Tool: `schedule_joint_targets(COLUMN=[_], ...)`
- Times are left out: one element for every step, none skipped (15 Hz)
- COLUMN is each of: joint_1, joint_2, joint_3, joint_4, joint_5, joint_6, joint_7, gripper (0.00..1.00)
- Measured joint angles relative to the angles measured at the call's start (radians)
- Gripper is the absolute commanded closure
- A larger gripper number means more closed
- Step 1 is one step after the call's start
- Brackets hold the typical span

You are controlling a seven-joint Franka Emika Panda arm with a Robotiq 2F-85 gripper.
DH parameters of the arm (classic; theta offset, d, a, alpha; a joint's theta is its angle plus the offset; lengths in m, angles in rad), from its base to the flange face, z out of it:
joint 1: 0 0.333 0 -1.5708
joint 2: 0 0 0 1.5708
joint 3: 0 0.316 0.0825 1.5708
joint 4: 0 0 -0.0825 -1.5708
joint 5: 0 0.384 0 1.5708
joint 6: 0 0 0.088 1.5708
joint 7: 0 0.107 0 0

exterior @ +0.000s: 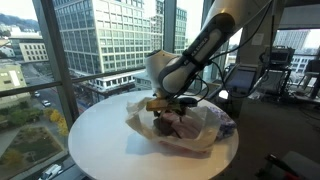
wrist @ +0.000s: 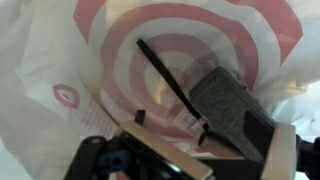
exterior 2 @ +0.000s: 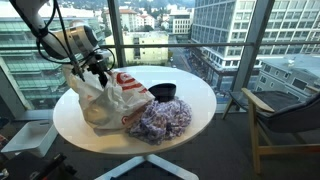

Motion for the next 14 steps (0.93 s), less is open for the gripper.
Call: schedule_joint_targets(joint_1=[0.002, 0.002, 0.002, 0.002, 0.002, 0.002, 0.000, -0.002, -0.008, -0.009, -0.005, -0.002, 0.001, 0.005], joint_2=[0.018, 0.036, 0.054, 0.070, 0.087, 0.103, 0.118, 0.132, 0.144, 0.149, 0.151, 0.151, 0.151, 0.151], joint_3=[0.000, 0.001, 0.001, 0.000, -0.002, -0.006, -0.011, -0.017, -0.020, -0.025, -0.030, -0.031, -0.032, -0.034], joint_4=[0.019, 0.035, 0.051, 0.064, 0.075, 0.086, 0.098, 0.108, 0.118, 0.121, 0.120, 0.119, 0.119, 0.118], joint_5=[0.000, 0.004, 0.008, 0.008, 0.010, 0.015, 0.019, 0.030, 0.062, 0.073, 0.073, 0.073, 0.073, 0.075], joint_6=[0.002, 0.008, 0.020, 0.029, 0.037, 0.042, 0.047, 0.052, 0.055, 0.055, 0.055, 0.055, 0.055, 0.055], joint_7=[-0.032, -0.066, -0.099, -0.125, -0.150, -0.176, -0.201, -0.224, -0.252, -0.262, -0.262, -0.262, -0.262, -0.262], gripper=[0.00, 0.00, 0.00, 0.00, 0.00, 0.00, 0.00, 0.00, 0.00, 0.00, 0.00, 0.00, 0.00, 0.00])
